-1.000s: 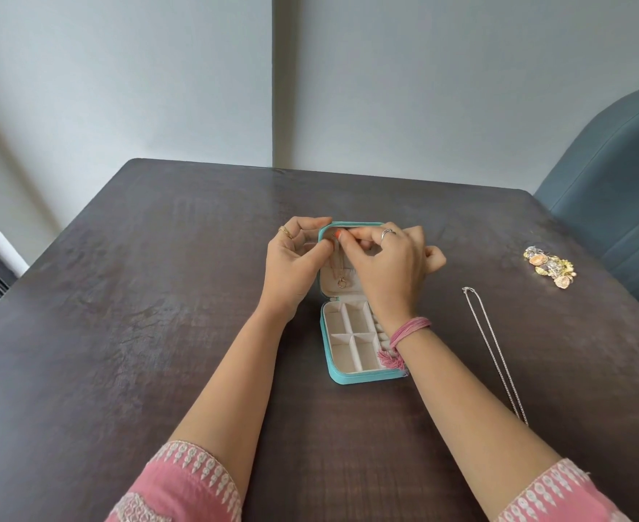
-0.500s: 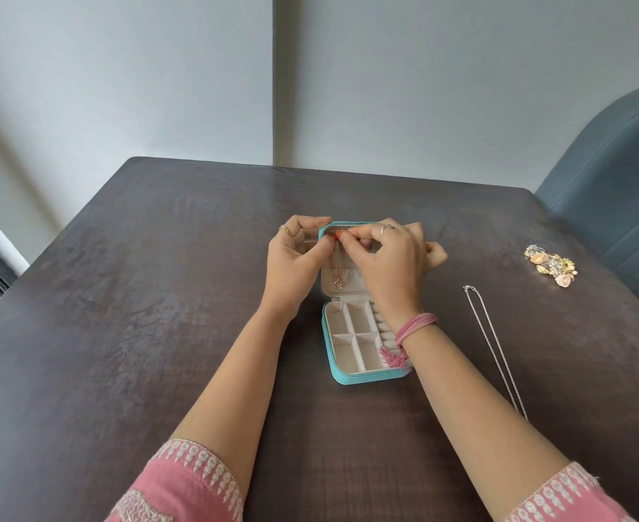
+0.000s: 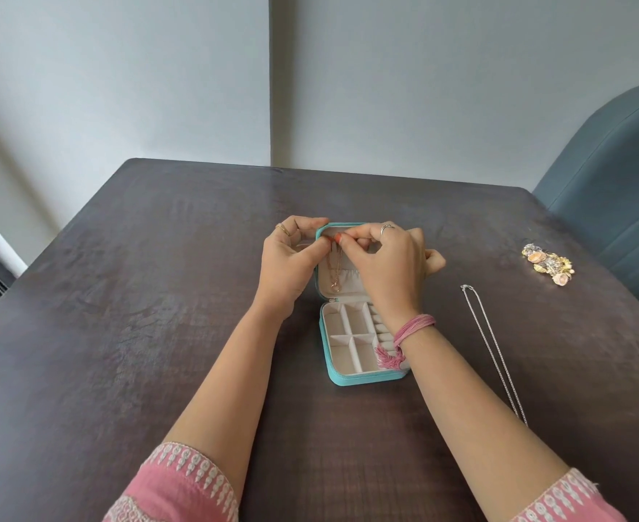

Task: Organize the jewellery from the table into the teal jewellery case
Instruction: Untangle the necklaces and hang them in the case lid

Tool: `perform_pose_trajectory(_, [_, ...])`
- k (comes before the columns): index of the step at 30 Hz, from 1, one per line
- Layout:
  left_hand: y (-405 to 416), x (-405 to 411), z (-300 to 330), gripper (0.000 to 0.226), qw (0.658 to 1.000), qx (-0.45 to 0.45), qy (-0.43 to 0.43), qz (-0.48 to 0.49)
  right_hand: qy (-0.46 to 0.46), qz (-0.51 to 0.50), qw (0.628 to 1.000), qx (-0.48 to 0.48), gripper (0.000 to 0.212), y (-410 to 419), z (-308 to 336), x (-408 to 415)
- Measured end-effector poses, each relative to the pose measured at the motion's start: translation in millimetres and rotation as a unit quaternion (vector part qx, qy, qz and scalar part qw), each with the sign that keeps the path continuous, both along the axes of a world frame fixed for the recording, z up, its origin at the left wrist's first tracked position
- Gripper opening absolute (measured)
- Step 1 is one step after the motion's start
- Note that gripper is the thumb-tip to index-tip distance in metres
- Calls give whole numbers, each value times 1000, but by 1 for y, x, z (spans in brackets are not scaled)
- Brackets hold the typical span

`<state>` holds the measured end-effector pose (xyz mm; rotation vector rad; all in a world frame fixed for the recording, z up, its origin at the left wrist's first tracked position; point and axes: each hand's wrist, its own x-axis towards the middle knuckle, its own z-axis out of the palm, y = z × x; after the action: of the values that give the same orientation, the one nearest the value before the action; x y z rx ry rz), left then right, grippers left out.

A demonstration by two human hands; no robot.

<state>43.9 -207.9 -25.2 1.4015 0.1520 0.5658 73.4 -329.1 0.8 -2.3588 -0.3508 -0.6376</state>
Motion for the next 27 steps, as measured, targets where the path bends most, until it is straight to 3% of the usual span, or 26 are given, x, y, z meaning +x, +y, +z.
perform_pose_trajectory(8, [2,-2,3,24,1000,-12,16,-12,10,65,998,11,12,0,-3,4])
perform_pose_trajectory(15, [1,-3,4,28,999,-15,26,-16,-4,54,997,-49,15,-1,-4,-1])
perform_pose_trajectory(27, [8,-6,4,29,996,-34,33,-76,89,120,987,-55,14,-16,8,10])
